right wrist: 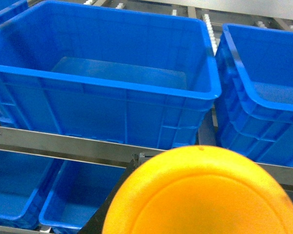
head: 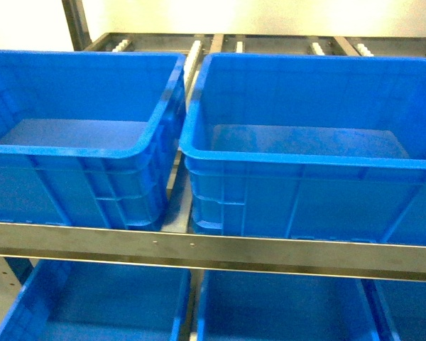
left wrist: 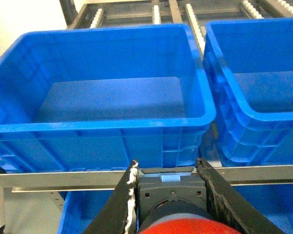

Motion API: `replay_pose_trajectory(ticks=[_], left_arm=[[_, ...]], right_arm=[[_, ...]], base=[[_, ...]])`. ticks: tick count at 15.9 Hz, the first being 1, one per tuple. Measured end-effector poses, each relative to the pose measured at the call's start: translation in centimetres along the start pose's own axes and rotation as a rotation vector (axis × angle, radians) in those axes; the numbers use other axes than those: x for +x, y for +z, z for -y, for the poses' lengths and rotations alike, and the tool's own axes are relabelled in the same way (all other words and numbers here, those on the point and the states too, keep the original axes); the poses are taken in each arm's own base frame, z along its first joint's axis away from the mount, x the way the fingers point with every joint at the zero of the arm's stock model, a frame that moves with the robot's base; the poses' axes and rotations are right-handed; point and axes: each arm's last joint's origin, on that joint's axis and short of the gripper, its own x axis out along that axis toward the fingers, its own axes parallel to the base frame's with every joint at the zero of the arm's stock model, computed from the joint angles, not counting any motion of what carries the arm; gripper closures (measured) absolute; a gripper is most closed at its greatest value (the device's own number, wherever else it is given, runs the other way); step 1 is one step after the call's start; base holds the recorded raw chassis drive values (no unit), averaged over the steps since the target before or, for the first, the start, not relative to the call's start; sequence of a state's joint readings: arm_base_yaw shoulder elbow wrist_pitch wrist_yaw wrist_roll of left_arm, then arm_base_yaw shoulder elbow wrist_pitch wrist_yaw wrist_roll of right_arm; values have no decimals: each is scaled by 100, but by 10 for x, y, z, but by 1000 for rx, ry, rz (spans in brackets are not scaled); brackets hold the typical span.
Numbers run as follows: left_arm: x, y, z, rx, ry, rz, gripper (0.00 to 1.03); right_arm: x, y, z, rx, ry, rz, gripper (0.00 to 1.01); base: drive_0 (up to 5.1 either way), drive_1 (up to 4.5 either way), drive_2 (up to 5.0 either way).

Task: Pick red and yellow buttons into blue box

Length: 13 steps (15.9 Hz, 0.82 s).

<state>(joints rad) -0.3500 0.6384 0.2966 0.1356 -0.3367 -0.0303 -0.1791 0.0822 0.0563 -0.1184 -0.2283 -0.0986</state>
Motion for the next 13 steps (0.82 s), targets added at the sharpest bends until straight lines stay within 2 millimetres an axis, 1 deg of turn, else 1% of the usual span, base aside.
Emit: replay_pose_trajectory(ticks=[2,7,13], left_arm=[[0,-1,0,2,0,-5,76],[0,-1,1,2,-6,-5,76],[0,0,0,0,-3,0,76]], right_arm=[[0,0,0,0,0,-1,75],[0,0,0,0,-4,-1,75],[0,0,0,0,-3,1,75]], base=[[418,-200,-200],[0,0,0],[-4,413,-421]])
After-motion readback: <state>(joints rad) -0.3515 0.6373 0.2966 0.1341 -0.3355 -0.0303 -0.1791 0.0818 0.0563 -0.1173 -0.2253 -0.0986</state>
